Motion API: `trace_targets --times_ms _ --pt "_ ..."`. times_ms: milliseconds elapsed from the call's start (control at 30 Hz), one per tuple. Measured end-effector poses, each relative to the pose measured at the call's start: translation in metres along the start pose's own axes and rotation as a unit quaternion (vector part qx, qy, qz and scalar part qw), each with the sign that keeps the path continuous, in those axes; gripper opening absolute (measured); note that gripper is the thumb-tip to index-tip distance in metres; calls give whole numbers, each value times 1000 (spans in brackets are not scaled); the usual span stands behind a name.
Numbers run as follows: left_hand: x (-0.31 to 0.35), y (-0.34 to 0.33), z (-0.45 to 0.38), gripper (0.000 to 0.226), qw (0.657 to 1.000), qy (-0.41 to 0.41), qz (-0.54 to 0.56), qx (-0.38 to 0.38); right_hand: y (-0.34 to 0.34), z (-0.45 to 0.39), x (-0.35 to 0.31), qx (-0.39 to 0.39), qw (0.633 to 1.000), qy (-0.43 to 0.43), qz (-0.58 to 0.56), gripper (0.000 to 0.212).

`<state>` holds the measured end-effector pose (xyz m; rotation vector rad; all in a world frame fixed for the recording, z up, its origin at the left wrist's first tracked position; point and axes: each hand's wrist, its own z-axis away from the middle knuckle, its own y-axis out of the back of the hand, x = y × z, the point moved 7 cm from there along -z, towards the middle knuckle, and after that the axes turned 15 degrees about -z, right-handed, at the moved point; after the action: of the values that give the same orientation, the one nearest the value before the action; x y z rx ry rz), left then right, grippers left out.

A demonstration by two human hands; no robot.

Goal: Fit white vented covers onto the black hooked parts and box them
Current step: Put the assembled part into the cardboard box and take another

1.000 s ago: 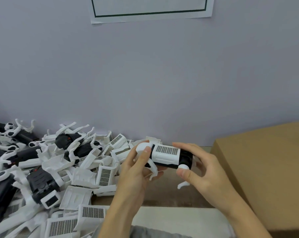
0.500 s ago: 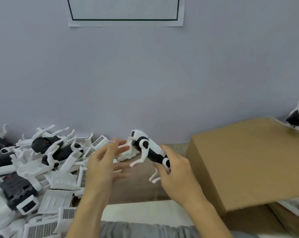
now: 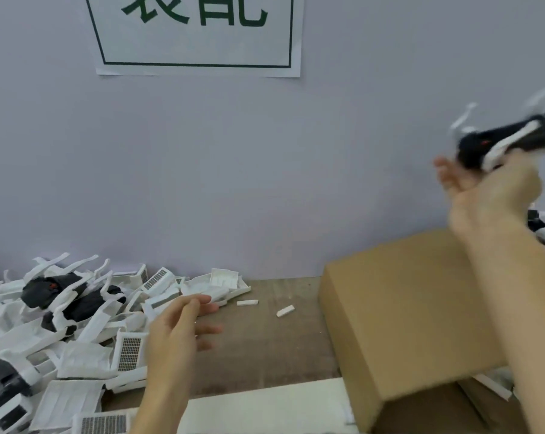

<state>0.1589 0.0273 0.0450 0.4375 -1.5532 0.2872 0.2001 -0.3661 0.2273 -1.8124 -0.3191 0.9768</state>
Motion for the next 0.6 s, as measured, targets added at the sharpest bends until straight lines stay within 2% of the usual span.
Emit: trace_targets --times_ms 100,200,333,467,600 --pt "-3 -2 -1 26 1000 3 -4 -3 21 -16 2 32 999 -29 29 42" --pt "-3 -6 -2 26 999 -14 -44 -24 30 9 43 -6 990 -116 78 24" --pt "-6 -20 -1 24 983 -56 -157 -75 33 61 99 -80 970 -149 178 24" --pt "-5 -24 2 21 951 -102 -279 -84 48 130 172 -172 923 -227 257 32" --pt "6 -14 3 19 936 -135 -320 -50 91 185 235 -193 878 -299 319 33"
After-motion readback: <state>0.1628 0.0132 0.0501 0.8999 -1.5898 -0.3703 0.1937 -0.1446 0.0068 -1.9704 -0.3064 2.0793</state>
